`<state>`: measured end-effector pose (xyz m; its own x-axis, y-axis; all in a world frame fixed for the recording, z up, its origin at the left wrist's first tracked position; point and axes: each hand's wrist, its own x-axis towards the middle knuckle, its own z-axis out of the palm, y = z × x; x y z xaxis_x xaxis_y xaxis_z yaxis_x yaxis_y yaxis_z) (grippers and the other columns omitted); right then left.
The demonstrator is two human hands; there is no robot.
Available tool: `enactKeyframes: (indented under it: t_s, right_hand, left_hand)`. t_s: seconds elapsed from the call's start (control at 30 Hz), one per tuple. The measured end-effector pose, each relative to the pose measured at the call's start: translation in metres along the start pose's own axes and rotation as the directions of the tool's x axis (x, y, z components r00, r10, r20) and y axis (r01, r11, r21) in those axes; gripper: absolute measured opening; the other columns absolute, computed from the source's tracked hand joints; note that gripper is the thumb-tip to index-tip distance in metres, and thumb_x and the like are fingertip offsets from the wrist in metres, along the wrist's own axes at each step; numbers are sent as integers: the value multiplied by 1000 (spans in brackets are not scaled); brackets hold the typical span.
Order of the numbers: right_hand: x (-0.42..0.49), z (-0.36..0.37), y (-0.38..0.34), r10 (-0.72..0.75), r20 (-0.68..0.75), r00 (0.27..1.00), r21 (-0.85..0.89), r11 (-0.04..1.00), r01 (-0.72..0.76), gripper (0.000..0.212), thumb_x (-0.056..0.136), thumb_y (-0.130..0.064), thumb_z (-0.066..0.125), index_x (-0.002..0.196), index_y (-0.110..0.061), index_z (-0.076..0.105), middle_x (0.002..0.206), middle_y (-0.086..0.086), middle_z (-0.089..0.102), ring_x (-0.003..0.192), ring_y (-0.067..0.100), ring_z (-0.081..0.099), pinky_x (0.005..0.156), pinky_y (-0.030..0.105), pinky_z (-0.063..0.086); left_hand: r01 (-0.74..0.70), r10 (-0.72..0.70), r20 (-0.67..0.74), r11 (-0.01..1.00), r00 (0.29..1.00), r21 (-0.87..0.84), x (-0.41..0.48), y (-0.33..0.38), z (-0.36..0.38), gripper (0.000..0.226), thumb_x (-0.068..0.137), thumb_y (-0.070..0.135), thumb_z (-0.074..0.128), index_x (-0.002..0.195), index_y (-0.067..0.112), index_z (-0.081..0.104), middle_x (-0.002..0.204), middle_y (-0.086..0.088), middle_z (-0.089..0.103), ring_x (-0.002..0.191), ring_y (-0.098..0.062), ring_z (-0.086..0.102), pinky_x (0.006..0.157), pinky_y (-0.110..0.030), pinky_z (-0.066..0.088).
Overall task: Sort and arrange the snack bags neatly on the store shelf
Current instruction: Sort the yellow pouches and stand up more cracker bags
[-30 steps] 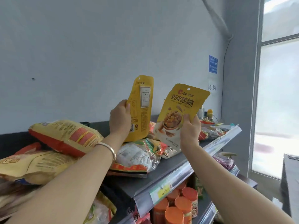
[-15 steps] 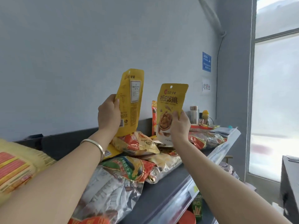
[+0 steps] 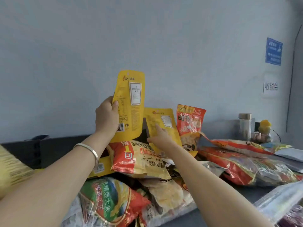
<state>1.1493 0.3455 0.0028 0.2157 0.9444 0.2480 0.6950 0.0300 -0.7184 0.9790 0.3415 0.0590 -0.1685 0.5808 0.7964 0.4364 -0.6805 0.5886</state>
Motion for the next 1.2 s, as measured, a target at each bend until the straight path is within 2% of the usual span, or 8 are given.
enactKeyframes:
  t_s: [0.07, 0.17, 0.4, 0.63, 0.8, 0.9, 1.07, 1.2]
  right_hand:
    - [3, 4, 1, 16, 149, 989, 113, 993, -33, 71, 95, -31, 53, 154, -21, 13, 161, 6, -1, 146, 32, 12, 117, 50, 19]
    - [6, 6, 5, -14, 199, 980, -17, 1000, 17, 61, 99, -37, 43, 152, -17, 20, 161, 8, -7, 146, 35, 9, 117, 52, 16]
    - [-17, -6, -6, -181, 59, 982, 99, 980, 174, 41, 100, -31, 43, 129, -4, 55, 129, 17, 59, 118, 33, 55, 99, 42, 46]
    - [-42, -5, -21, -172, 358, 918, 80, 985, 154, 78, 79, -72, 54, 141, -26, 44, 136, -2, 53, 120, 24, 54, 101, 42, 45]
    - [-52, 4, -30, -104, 305, 947, 0, 994, 109, 94, 77, -73, 54, 150, -22, 26, 153, 4, 34, 136, 27, 38, 110, 44, 36]
    - [-55, 7, -37, 12, 248, 969, -121, 992, 19, 106, 69, -83, 51, 148, -16, 29, 148, 5, 42, 131, 29, 44, 106, 46, 40]
    - [-64, 19, -47, -4, 192, 981, -39, 999, 12, 89, 79, -60, 65, 145, -11, 31, 137, 9, 51, 118, 25, 54, 96, 40, 49]
    - [-70, 18, -48, -62, -6, 998, 26, 998, 62, 45, 88, -29, 63, 124, -3, 58, 121, 13, 62, 106, 28, 61, 92, 42, 53]
  left_hand:
    - [32, -31, -16, 999, 999, 11, 0, -6, 0, 29, 102, 21, 35, 107, 11, 61, 99, 2, 59, 81, -8, 53, 62, -14, 37]
    - [80, -79, -47, 997, 996, 15, 0, -10, -3, 29, 102, 21, 35, 108, 11, 61, 101, 2, 59, 87, -13, 54, 73, -24, 42]
    - [102, -100, -109, 995, 989, 12, -3, -14, -14, 29, 102, 24, 35, 108, 11, 60, 105, 0, 61, 88, -13, 57, 68, -20, 43]
    - [121, -107, -217, 991, 970, 55, -11, -22, -45, 29, 103, 23, 33, 106, 7, 58, 108, -5, 62, 89, -12, 55, 70, -22, 45]
    - [215, -206, -220, 976, 954, 20, -17, -28, -62, 27, 103, 20, 33, 105, 8, 57, 112, -8, 63, 97, -19, 60, 77, -29, 46]
    - [264, -267, -204, 964, 942, -42, -20, -31, -70, 25, 103, 19, 33, 105, 10, 56, 114, -8, 62, 102, -22, 60, 80, -32, 48]
    - [384, -382, 46, 907, 923, -175, -29, -39, -77, 25, 99, 12, 41, 120, 22, 49, 113, -1, 60, 99, -22, 59, 75, -35, 49]
    - [360, -365, -10, 922, 931, -139, -32, -45, -90, 25, 99, 7, 39, 116, 23, 50, 108, -1, 59, 100, -22, 58, 78, -37, 49]
